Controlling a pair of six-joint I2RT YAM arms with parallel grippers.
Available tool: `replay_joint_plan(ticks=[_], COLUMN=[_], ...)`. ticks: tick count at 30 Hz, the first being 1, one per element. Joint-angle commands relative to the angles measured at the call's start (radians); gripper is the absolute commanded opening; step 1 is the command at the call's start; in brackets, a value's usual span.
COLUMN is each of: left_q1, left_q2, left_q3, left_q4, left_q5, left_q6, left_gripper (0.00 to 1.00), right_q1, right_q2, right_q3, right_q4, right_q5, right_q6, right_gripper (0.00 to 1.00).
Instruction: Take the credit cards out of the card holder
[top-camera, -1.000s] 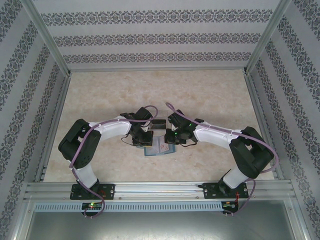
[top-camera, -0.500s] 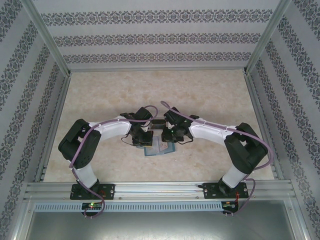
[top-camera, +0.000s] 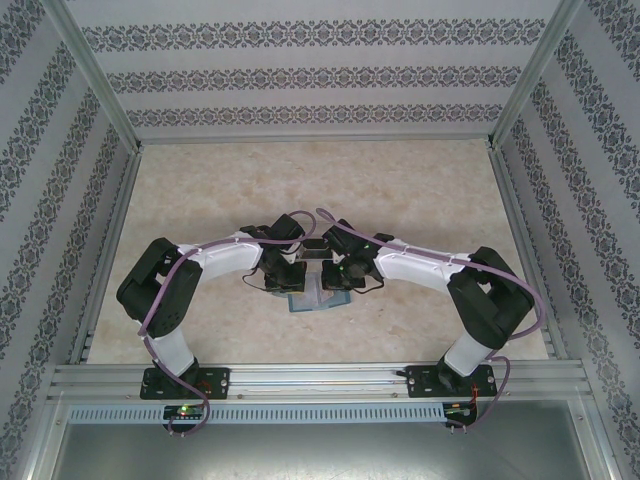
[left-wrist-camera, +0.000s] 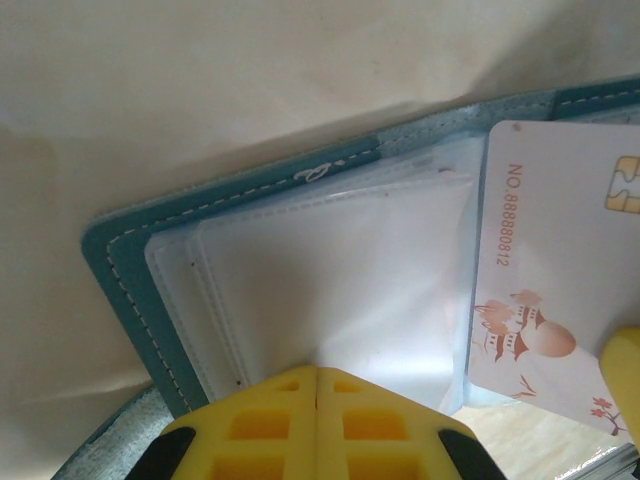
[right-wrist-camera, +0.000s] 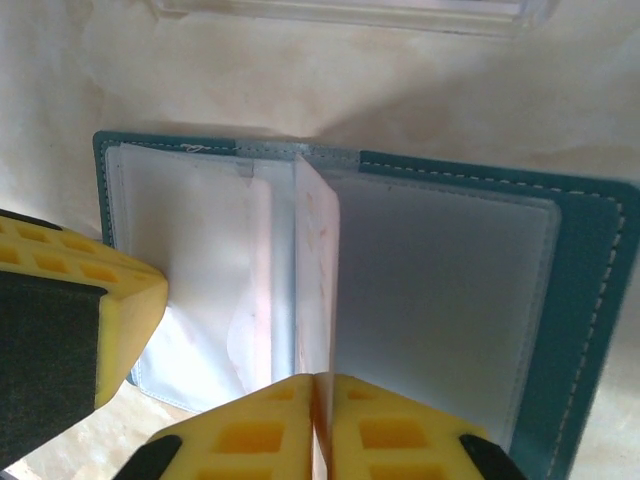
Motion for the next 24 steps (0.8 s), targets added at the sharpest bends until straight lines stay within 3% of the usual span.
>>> replay_joint_plan(ticks=[1, 18, 24], left_q1=[-0.006, -0.006, -0.005], left_q2=[0.02, 0.013, 0.009], left_q3=[0.004, 0.033, 0.052], left_q4=[-0.069, -0.12, -0.136], left_q5=[-0.061, -0.103, -0.12], left_q6=[0.025, 0.054, 0.065], left_gripper=[0.03, 0.03, 0.04], right_q1=[0.009, 0.033, 0.024], right_q2=[-0.02, -0.073, -0.1], right_q3=[0.021, 0.011, 0.059], right_q4=[-0.07, -0.096, -0.121], right_q5=[0.051, 0.057, 0.06], right_q6=[0.008, 0.031, -0.079], right_gripper=[0.09, 0.08, 0.08])
